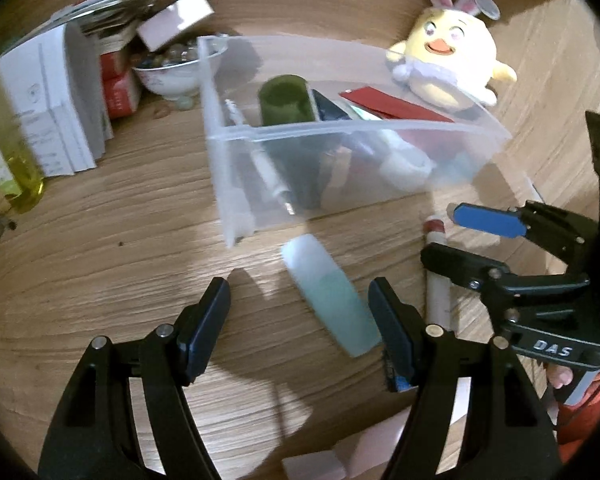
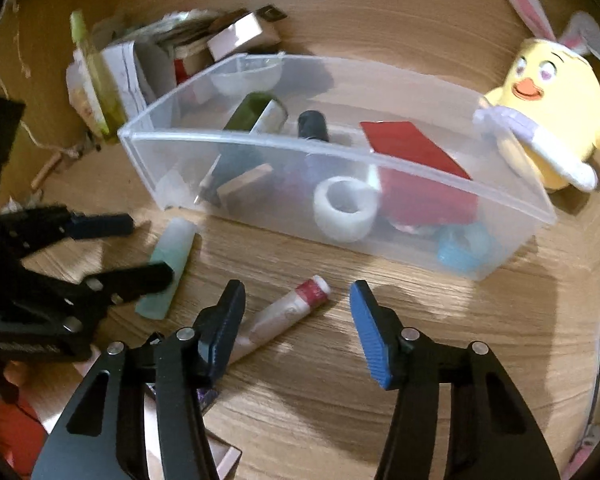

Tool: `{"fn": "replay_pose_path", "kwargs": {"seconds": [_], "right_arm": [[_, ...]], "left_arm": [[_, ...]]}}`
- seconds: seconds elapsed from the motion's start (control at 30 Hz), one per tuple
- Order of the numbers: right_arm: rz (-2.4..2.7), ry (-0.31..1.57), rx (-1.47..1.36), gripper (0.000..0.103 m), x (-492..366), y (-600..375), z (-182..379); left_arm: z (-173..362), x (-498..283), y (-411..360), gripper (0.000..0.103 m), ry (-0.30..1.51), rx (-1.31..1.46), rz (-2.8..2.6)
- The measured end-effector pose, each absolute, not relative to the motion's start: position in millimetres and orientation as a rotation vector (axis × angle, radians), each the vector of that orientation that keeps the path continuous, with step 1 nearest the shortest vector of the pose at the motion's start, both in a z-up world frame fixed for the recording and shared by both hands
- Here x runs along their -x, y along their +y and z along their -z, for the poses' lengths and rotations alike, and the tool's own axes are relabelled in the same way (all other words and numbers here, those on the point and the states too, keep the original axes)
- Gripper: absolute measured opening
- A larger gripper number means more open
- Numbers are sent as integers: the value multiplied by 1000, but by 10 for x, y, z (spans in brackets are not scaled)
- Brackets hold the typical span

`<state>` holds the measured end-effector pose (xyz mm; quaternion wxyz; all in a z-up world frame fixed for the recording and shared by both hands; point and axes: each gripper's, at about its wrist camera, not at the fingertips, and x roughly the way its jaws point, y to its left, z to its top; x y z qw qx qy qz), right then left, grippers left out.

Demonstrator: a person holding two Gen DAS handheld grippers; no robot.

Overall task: Organize objects
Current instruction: 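Grasp the pale green bottle with the left gripper while the right gripper grasps the white-red tube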

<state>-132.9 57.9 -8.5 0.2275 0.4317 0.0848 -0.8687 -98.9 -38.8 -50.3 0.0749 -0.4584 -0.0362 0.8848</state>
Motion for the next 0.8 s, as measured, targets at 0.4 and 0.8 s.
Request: {"fn": "replay_pose_path", "kwargs": {"seconds": [0.4, 0.8], "right_arm": [[2378, 328, -1170, 46, 1141, 510, 199], [2400, 255, -1172, 14, 1185, 819, 193]], "left_arm": [[501, 964, -239, 35, -11, 1345, -2672], [486, 968, -224, 24, -40, 1329, -2668]]}}
